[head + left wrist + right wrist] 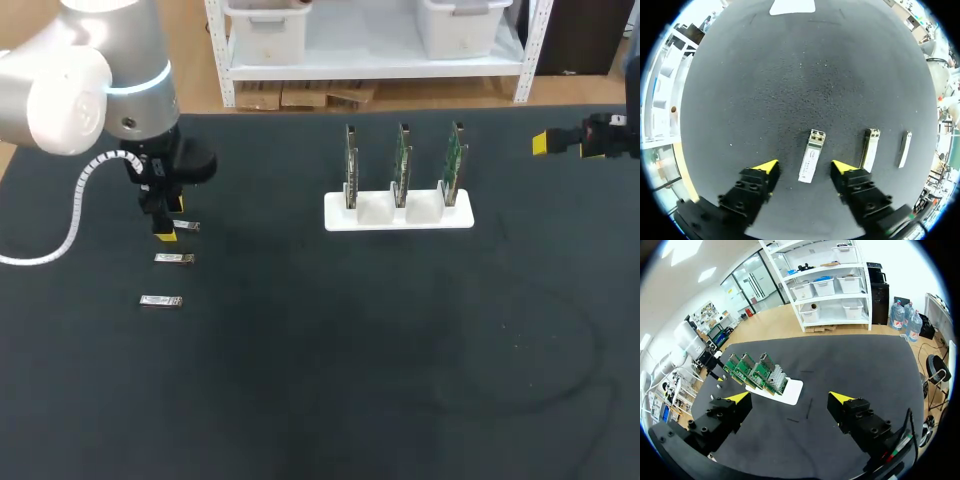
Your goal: Pick up the optical module with the left hand, and insert it into the network port with the right hand.
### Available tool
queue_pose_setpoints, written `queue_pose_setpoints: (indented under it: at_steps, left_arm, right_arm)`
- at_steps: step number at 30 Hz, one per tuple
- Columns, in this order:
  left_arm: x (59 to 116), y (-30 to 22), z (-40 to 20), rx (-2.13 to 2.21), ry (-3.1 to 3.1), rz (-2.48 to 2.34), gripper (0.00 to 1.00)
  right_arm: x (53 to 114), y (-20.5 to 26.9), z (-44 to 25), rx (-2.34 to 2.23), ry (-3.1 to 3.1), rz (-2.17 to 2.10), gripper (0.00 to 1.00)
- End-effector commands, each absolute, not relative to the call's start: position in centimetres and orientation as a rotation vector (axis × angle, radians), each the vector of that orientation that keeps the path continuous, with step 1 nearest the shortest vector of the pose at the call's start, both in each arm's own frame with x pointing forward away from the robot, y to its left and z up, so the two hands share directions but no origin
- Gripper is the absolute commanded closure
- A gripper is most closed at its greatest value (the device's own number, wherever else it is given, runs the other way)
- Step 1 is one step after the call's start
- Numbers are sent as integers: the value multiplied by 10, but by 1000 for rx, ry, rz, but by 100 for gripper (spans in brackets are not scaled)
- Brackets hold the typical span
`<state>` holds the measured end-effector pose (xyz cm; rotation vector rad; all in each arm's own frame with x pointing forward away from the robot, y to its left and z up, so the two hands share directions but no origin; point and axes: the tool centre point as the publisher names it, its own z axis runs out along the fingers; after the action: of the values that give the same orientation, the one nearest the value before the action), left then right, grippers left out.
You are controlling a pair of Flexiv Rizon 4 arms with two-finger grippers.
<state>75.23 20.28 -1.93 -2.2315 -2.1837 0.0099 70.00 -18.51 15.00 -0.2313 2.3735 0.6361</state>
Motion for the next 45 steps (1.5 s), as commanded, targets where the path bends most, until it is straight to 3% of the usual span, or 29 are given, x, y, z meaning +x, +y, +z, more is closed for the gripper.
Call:
queue_pose_setpoints:
  at_steps: [1, 15, 33, 45]
  left_arm:
    - [750, 204, -21, -2237, -2180, 5, 100]
    - [751, 205, -11, -2240, -2226, -16, 100]
    - [769, 217, 100, -2493, -2822, 275, 100]
    - [774, 205, 118, -2541, -2888, 389, 100]
  right_arm:
    - [700, -185, 150, -231, 2374, 636, 0]
    - [700, -185, 150, -231, 2374, 636, 0]
    - [700, -185, 150, -231, 2374, 636, 0]
    - [700, -185, 150, -231, 2374, 636, 0]
